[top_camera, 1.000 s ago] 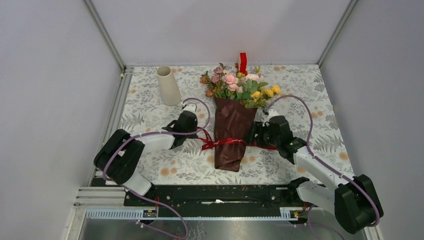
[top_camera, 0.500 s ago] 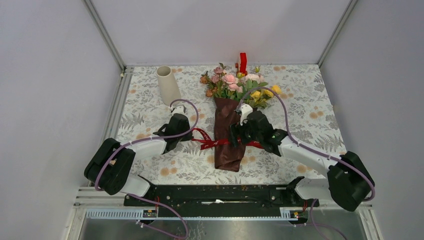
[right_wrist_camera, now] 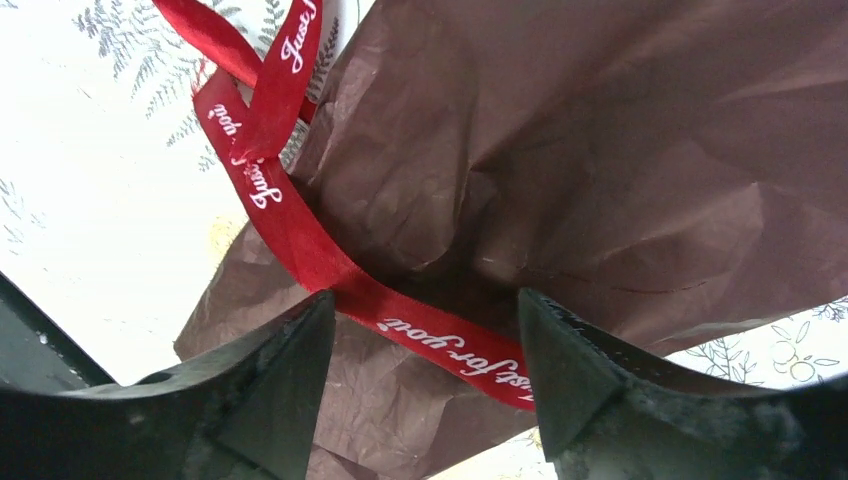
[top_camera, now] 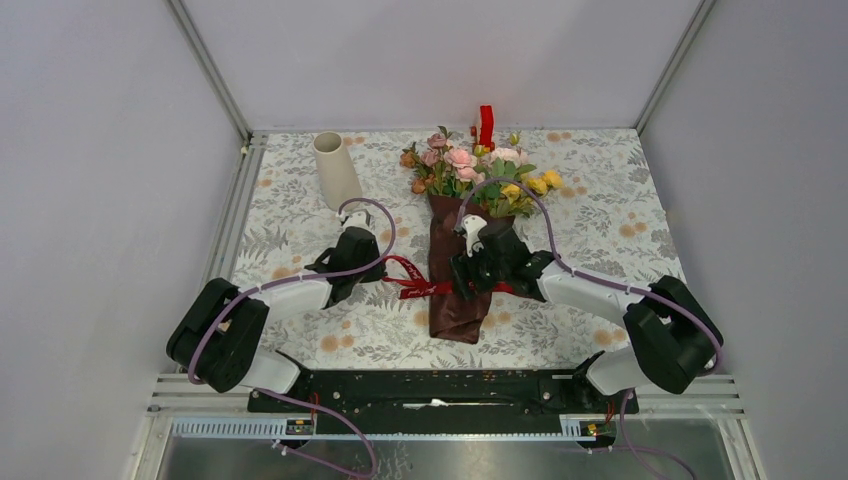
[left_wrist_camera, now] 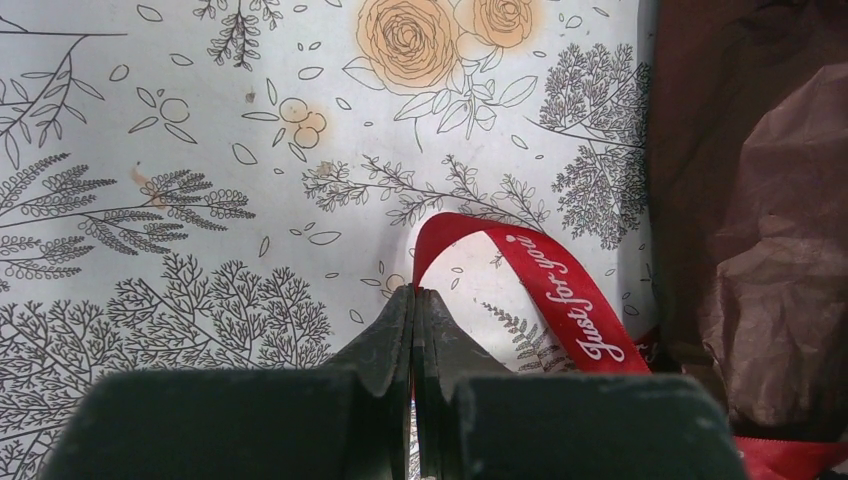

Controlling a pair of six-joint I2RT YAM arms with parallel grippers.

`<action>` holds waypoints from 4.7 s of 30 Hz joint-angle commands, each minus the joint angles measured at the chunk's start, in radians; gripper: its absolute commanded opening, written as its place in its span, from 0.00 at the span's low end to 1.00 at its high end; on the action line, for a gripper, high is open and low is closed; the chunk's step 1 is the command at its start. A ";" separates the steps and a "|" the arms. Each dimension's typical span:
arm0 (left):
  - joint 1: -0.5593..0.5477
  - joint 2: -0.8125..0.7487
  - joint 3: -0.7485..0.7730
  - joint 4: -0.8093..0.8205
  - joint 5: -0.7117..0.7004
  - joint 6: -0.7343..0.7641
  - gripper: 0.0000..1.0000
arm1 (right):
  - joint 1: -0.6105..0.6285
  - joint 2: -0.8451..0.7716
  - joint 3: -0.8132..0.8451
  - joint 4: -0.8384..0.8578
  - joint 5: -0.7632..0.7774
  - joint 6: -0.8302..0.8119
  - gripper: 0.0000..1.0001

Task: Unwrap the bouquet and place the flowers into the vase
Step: Untie the ribbon from the wrapping paper, then unfold the wrapping paper at the center of the board.

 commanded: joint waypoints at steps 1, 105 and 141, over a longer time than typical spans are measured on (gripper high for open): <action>0.009 -0.033 -0.003 0.038 0.009 -0.011 0.00 | 0.008 0.014 0.039 -0.019 -0.046 -0.017 0.67; 0.286 -0.559 0.348 -0.626 0.173 0.431 0.98 | -0.491 -0.161 -0.229 0.133 -0.271 0.651 0.67; 0.285 -0.578 0.317 -0.627 0.171 0.426 0.98 | -0.428 0.031 -0.298 0.373 -0.228 0.733 0.22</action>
